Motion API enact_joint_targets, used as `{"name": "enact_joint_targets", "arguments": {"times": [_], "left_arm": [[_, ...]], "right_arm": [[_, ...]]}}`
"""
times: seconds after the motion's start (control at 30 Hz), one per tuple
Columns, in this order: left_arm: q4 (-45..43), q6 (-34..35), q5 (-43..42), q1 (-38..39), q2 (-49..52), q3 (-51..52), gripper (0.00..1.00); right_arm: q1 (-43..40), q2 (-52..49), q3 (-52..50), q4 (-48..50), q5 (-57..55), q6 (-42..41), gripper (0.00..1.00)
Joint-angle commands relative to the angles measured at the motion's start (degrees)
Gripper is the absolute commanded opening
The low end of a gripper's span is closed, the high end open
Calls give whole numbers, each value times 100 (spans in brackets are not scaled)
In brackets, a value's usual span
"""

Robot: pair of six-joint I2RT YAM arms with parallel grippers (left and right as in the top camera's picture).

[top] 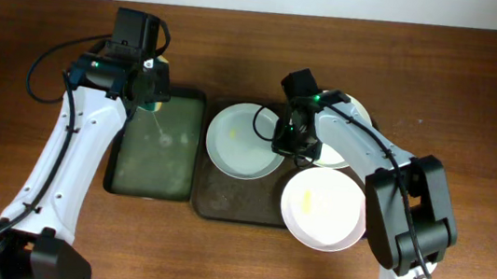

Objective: Clean dirty plates on tray and stack at the side
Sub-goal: 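Lift the sponge with the left gripper toward the pale blue plate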

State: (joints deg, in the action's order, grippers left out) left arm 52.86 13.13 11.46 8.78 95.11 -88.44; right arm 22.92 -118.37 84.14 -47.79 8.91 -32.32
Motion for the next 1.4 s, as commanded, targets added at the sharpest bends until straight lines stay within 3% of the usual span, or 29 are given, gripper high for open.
{"name": "enact_joint_targets", "arguments": {"times": [0.0,0.43,0.57,0.7,0.8,0.87,0.93,1.03,1.1,1.17,1.37], "left_arm": [[-15,50,-48,13,63,13,0],[-433,94,63,13,208,13,0],[-660,96,553,11,208,13,0],[-435,98,393,24,223,13,0],[-310,127,1244,-13,260,13,0],[-129,557,715,-59,260,13,0],[85,422,-136,-52,284,13,0],[192,568,872,-76,334,13,0],[216,894,339,-96,356,13,0],[195,739,-74,-31,378,13,0],[184,393,282,26,448,-166,0]], "right_arm": [[-7,-20,-35,-15,11,52,7],[-7,-20,-35,-17,11,52,7],[-7,-20,-35,-17,9,55,7],[-7,-20,-35,-15,9,52,7],[-7,-20,-35,-17,9,52,8],[-7,-20,-35,-17,9,55,8],[-7,-20,-35,-11,9,52,8],[-7,-20,-35,-13,9,52,8],[-7,-20,-35,-15,9,55,8],[-7,-20,-35,-2,9,52,7],[-7,-20,-35,-13,11,52,7]]}}
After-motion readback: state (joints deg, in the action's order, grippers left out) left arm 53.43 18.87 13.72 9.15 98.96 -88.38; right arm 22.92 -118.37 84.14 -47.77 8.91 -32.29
